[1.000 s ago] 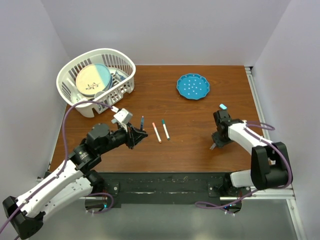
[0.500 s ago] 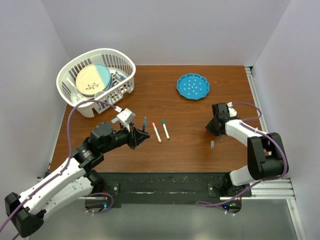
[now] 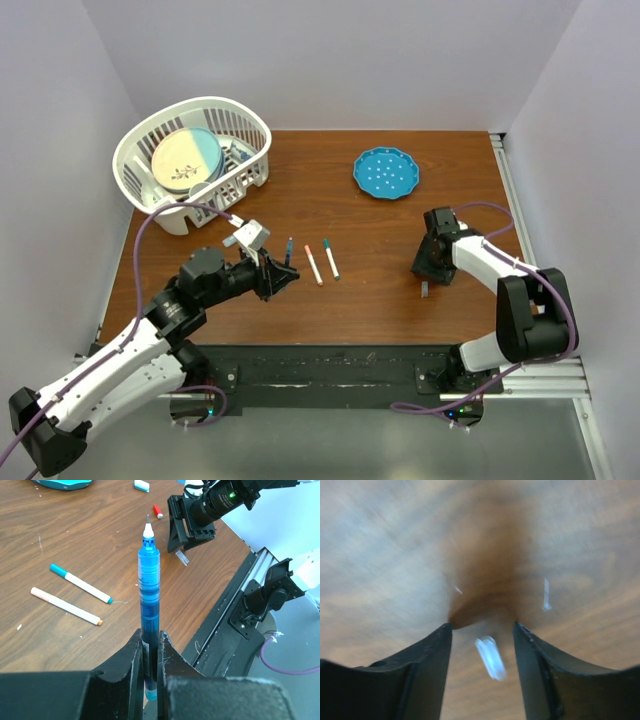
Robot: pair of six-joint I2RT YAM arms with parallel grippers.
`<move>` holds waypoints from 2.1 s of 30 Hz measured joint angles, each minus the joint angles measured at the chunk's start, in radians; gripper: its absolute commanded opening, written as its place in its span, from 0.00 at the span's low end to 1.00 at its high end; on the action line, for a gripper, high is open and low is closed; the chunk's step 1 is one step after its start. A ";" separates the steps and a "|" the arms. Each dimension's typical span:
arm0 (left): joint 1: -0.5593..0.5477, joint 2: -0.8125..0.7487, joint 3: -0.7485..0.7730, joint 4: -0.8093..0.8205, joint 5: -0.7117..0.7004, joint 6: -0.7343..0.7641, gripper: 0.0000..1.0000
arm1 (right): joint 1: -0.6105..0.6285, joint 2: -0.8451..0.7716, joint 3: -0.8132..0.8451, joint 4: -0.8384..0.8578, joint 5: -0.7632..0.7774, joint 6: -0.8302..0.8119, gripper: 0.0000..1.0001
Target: Insert the pens into the pen caps
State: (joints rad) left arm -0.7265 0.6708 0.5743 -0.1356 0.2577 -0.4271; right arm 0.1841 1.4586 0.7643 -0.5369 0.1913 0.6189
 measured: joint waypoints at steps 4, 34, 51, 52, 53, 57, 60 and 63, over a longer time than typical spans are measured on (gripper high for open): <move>0.000 0.000 0.000 0.000 0.017 0.000 0.00 | 0.000 -0.020 -0.009 -0.076 -0.002 -0.016 0.59; 0.000 -0.005 -0.008 0.027 0.056 -0.031 0.00 | 0.126 0.018 0.008 -0.031 -0.046 -0.113 0.11; -0.040 0.309 -0.194 0.390 0.148 -0.201 0.00 | 0.165 -0.207 -0.098 0.061 -0.189 -0.079 0.01; -0.045 0.328 -0.200 0.415 0.150 -0.211 0.00 | 0.165 -0.224 -0.098 0.068 -0.198 -0.075 0.02; -0.049 0.346 -0.206 0.441 0.151 -0.220 0.00 | 0.165 -0.235 -0.097 0.072 -0.211 -0.072 0.01; -0.063 0.426 -0.220 0.550 0.163 -0.265 0.00 | 0.169 -0.266 -0.090 0.101 -0.277 -0.037 0.00; -0.075 0.495 -0.225 0.635 0.177 -0.296 0.00 | 0.183 -0.298 -0.086 0.139 -0.326 0.011 0.00; -0.084 0.551 -0.226 0.709 0.189 -0.324 0.00 | 0.212 -0.341 -0.077 0.214 -0.368 0.076 0.00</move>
State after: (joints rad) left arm -0.8101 1.2217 0.3485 0.5735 0.4469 -0.7509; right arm 0.3962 1.1179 0.6868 -0.3229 -0.1764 0.6945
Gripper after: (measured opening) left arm 0.129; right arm 0.199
